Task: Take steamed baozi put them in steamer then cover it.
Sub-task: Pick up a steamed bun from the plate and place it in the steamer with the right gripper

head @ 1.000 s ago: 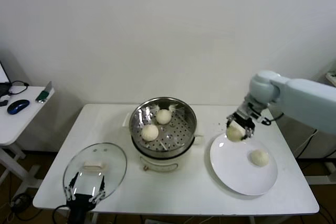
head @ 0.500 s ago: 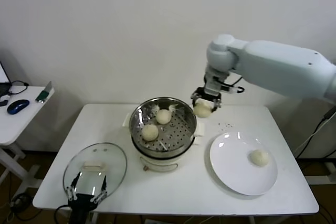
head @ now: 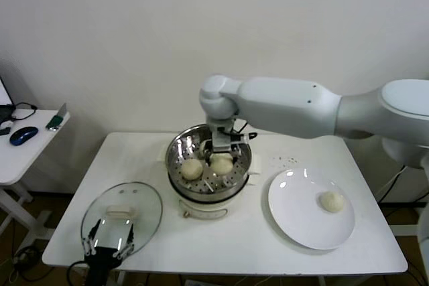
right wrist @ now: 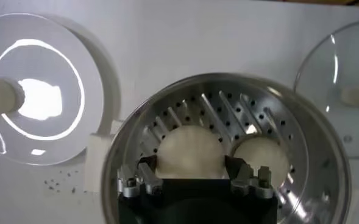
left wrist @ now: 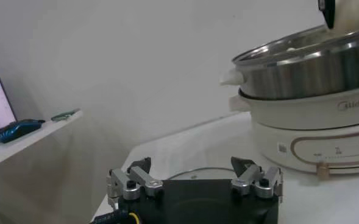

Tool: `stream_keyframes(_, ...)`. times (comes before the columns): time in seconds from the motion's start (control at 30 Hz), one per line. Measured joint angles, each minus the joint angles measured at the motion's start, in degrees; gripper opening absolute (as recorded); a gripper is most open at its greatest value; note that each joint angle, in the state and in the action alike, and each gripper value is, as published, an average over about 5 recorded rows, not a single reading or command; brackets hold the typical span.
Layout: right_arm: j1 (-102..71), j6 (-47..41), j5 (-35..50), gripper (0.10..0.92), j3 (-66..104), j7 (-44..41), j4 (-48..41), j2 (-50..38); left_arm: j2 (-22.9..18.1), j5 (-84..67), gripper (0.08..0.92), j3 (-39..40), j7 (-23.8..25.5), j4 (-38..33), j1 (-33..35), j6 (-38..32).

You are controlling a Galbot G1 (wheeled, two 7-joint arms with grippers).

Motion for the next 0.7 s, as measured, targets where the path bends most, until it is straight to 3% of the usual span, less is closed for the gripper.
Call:
stream_keyframes(0.37, -3.3, 0.9, -1.6, 0.735, -0.9, 0.0, -1.3, 3.2, 0.8, -1.1, 0.823, -0.2, 0.0, 1.5, -0.6, -0.2)
stream_keyframes(0.7, -4.0, 1.1, -2.8, 0.821, -0.4, 0.0, -1.7, 3.5, 1.0, -1.3, 0.823, -0.3, 0.1, 2.2, -0.8, -0.3)
